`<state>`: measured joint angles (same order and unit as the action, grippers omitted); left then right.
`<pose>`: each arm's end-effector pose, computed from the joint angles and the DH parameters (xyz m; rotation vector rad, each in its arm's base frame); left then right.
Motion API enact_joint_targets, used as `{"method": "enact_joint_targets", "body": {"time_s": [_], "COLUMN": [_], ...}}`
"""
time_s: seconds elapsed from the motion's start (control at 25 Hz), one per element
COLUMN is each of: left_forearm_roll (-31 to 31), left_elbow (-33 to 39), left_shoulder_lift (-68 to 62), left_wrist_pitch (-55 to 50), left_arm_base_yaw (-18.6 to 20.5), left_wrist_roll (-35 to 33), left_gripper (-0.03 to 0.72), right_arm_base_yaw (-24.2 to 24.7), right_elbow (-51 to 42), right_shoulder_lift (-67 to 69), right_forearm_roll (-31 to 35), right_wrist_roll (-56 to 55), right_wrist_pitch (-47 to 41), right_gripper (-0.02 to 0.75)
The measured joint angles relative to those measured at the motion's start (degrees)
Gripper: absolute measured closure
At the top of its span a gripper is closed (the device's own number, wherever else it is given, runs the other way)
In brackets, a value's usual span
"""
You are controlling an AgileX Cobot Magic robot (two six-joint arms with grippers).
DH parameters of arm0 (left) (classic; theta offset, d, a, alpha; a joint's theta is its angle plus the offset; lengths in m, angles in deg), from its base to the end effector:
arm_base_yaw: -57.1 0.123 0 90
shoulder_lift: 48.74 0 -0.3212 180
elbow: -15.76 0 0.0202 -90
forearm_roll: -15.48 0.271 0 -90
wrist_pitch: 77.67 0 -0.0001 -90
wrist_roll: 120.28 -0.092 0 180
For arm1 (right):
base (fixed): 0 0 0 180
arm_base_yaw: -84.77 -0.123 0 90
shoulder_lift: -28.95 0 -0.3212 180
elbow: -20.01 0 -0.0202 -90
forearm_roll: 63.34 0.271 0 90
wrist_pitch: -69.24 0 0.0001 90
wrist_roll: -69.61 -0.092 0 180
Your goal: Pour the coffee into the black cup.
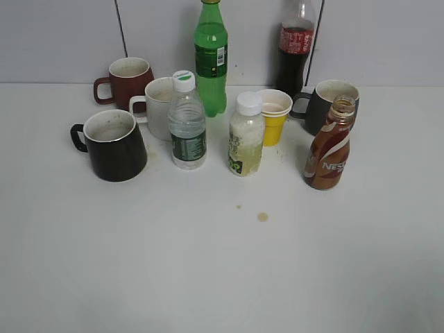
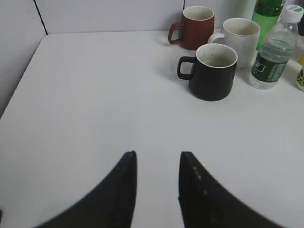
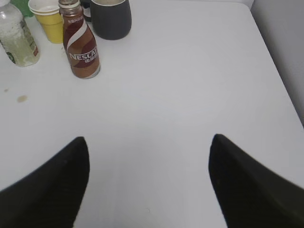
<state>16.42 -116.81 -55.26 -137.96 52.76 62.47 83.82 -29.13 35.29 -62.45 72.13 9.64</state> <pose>-0.0279 0.0034 0.2974 0.0266 1.9941 -0.0603 -0.0241 0.0008 0.2896 -0.0615 2.0075 0.0010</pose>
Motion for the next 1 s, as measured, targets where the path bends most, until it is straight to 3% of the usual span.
{"method": "enact_joint_targets", "body": {"time_s": [0.48,0.72,1.0], "left_forearm_roll": [1.0,7.7,10.5], "left_elbow": [-0.8,1.9,11.4], "left_shoulder_lift": [-0.2,-5.4,-20.6], "left_wrist_pitch": [3.0,20.5,52.6], "left_arm_base_yaw": [-0.5,-3.9,-4.9], "left_wrist_roll": [0.0,0.0,0.0], "left_gripper": [0.449,0.449,0.449], "right_arm_base_yaw": [0.0,0.0,-0.7], "right_elbow": [0.4,0.0,-6.1], "right_shoulder_lift": [0.0,3.7,16.1], "right_forearm_roll": [0.1,1.2,12.4], "right_wrist_roll": [0.2,3.7,14.1], "right_wrist_pitch": [0.5,12.4,33.4], "right_gripper": [0.152,0.153,0.153]}}
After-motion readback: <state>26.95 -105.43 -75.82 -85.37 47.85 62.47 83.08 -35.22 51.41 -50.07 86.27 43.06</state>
